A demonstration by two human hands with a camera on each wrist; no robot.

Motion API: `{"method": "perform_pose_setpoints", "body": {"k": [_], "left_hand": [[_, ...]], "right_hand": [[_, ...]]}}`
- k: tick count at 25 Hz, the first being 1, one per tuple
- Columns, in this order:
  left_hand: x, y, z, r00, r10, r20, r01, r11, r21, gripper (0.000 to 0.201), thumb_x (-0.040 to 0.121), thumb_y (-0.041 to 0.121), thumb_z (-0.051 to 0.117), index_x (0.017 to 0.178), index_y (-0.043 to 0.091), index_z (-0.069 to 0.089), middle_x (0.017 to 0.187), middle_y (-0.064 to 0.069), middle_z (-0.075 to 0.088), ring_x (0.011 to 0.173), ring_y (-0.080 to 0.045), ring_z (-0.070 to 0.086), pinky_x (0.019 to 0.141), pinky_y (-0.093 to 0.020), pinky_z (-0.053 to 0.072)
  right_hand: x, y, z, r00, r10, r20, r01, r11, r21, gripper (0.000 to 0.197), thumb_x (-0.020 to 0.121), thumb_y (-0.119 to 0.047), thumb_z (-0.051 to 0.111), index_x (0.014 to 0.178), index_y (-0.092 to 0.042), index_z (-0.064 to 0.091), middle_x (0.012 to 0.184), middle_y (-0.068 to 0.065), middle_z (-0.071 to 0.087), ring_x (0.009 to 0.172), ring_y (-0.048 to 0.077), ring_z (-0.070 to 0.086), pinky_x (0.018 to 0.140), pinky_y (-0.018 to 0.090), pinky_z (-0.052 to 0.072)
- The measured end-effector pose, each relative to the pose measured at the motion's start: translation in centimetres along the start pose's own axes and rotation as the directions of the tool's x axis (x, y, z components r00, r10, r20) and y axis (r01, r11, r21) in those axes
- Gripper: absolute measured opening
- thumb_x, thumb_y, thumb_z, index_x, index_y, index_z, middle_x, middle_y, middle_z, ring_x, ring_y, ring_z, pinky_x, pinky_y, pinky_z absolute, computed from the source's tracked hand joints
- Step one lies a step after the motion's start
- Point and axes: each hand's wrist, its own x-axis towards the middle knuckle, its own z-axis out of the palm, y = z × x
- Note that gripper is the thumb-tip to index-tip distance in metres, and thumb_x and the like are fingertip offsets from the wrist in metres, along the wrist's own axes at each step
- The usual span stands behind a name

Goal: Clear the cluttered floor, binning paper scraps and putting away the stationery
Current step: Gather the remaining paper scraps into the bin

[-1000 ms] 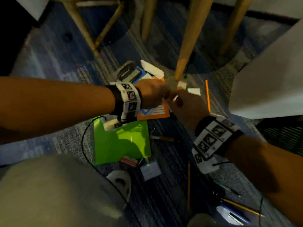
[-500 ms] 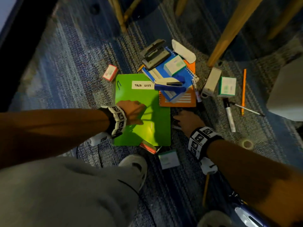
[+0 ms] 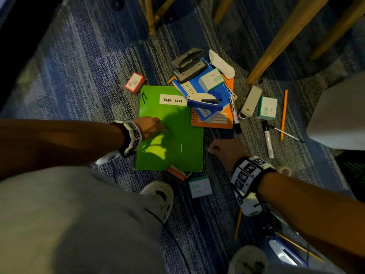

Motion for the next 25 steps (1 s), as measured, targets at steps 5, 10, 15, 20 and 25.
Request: {"method": "perform_pose_setpoints", "body": {"k": [5,10,15,20,25], "left_hand": [[-0.1,-0.5,1.8,1.0,0.015,0.024,-0.016,0.999,0.044,0.048,0.098,0.034,0.031,0.12,0.006,0.062,0.11,-0.019,0.062,0.1,-0.033,0.063,0.078,-0.033,0.047],[0.5,-2.0,0.2,0.989,-0.121,0.081,0.125,0.991,-0.052,0.025,0.096,0.016,0.05,0.109,0.003,0.067,0.105,-0.016,0.066,0.101,-0.03,0.063,0.082,-0.03,0.05],[0.8,-1.7,-0.7,0.974,-0.169,-0.152,0.14,0.972,-0.187,0.036,0.09,0.019,0.058,0.126,0.01,0.057,0.115,-0.016,0.06,0.101,-0.032,0.061,0.083,-0.036,0.05],[2.0,-0.1,0.0,0.934,-0.141,-0.327,0.029,0.945,-0.327,0.065,0.075,0.015,0.077,0.13,0.0,0.045,0.117,-0.017,0.052,0.099,-0.033,0.058,0.082,-0.037,0.048],[3.2,1.0,-1.4,0.888,-0.259,-0.38,0.085,0.905,-0.416,0.061,0.071,0.014,0.081,0.119,0.0,0.045,0.111,-0.02,0.053,0.097,-0.038,0.055,0.079,-0.038,0.044]], "right_hand": [[-2.2,-0.9,1.5,0.994,-0.013,0.104,0.012,1.0,0.014,0.012,0.094,-0.019,0.056,0.102,-0.021,0.066,0.123,0.005,0.064,0.117,0.025,0.058,0.093,0.042,0.05],[-3.2,-1.9,0.4,0.991,-0.03,0.13,0.03,1.0,0.0,0.025,0.1,-0.016,0.049,0.112,-0.01,0.069,0.136,0.002,0.057,0.134,0.012,0.042,0.1,0.024,0.043],[-2.9,-0.6,1.4,0.994,0.095,0.06,-0.101,0.989,0.11,0.021,0.096,-0.019,0.056,0.098,-0.009,0.074,0.116,0.003,0.068,0.107,0.018,0.061,0.086,0.021,0.047],[-1.4,0.7,4.7,0.978,0.167,0.127,-0.184,0.972,0.143,0.013,0.092,-0.021,0.06,0.095,-0.016,0.072,0.105,0.001,0.07,0.096,0.018,0.063,0.088,0.029,0.05],[-1.0,1.4,5.8,0.985,0.16,0.068,-0.172,0.958,0.229,0.035,0.094,-0.016,0.057,0.129,-0.021,0.055,0.096,0.002,0.063,0.078,0.014,0.055,0.068,0.022,0.045]]}}
